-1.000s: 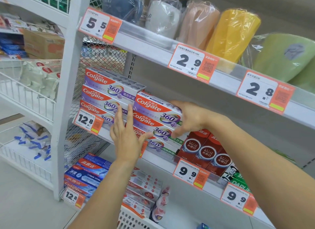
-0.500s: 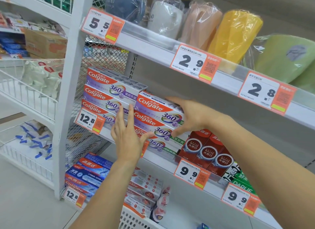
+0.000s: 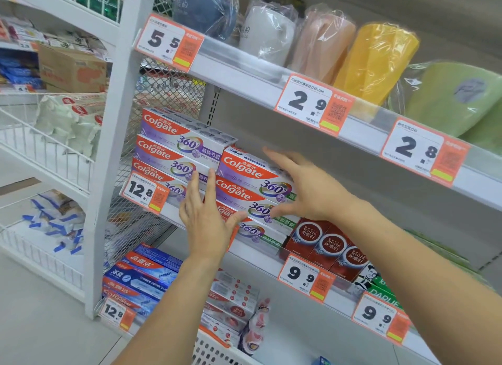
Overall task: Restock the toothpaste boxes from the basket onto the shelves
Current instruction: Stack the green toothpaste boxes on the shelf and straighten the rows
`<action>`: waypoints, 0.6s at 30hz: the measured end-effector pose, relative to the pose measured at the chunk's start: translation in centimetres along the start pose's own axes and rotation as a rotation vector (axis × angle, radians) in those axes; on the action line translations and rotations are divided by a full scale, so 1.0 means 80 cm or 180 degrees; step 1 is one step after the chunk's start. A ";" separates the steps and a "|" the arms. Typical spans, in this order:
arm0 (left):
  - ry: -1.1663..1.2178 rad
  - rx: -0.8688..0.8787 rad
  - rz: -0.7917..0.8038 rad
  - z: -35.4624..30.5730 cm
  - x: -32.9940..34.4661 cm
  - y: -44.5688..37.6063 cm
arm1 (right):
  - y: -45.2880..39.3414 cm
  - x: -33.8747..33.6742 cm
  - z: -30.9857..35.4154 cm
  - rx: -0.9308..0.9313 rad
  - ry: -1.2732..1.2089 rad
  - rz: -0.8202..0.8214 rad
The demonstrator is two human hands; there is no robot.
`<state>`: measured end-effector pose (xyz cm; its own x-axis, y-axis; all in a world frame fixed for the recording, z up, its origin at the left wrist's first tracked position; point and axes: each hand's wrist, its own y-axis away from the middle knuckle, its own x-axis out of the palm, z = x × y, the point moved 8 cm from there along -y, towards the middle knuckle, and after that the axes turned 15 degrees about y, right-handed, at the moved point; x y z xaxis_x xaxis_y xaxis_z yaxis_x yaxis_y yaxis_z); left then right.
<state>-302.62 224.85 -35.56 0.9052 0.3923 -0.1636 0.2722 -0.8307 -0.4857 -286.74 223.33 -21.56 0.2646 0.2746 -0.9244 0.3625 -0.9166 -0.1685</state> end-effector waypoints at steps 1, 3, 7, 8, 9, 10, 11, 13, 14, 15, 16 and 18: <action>0.0007 0.0013 -0.0016 -0.002 -0.001 0.000 | 0.007 -0.005 0.011 -0.0048 0.0219 -0.0259; 0.0011 0.0017 -0.0056 -0.002 -0.004 -0.001 | 0.020 0.000 0.027 -0.0035 0.0586 -0.0492; 0.0008 -0.0082 -0.0224 0.008 -0.014 -0.002 | 0.027 0.018 0.016 0.0279 0.0619 -0.0494; -0.0007 -0.0091 -0.0244 0.010 -0.016 -0.002 | 0.026 0.019 0.013 0.0265 0.0589 -0.0480; 0.0014 -0.0106 -0.0254 0.012 -0.016 -0.002 | 0.024 0.018 0.012 0.0249 0.0546 -0.0465; 0.0067 -0.0129 -0.0264 0.015 -0.016 -0.002 | 0.023 0.016 0.010 0.0255 0.0482 -0.0447; 0.0121 -0.0148 -0.0287 0.016 -0.016 -0.002 | 0.021 0.016 0.009 0.0268 0.0424 -0.0425; 0.0191 -0.0178 -0.0347 0.016 -0.017 -0.003 | 0.021 0.016 0.009 0.0279 0.0401 -0.0402; 0.0234 -0.0211 -0.0366 0.016 -0.017 -0.003 | 0.022 0.016 0.009 0.0281 0.0408 -0.0397; 0.0287 -0.0251 -0.0374 0.016 -0.017 -0.003 | 0.022 0.017 0.009 0.0286 0.0401 -0.0398; 0.0341 -0.0292 -0.0381 0.016 -0.016 -0.004 | 0.023 0.017 0.009 0.0287 0.0392 -0.0403; 0.0424 -0.0356 -0.0390 0.017 -0.017 -0.006 | 0.023 0.015 0.010 0.0283 0.0390 -0.0415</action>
<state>-304.40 225.28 -36.26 0.8962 0.4436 0.0094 0.4107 -0.8215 -0.3955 -286.46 221.73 -23.26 0.3292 0.4211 -0.8451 0.3221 -0.8914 -0.3187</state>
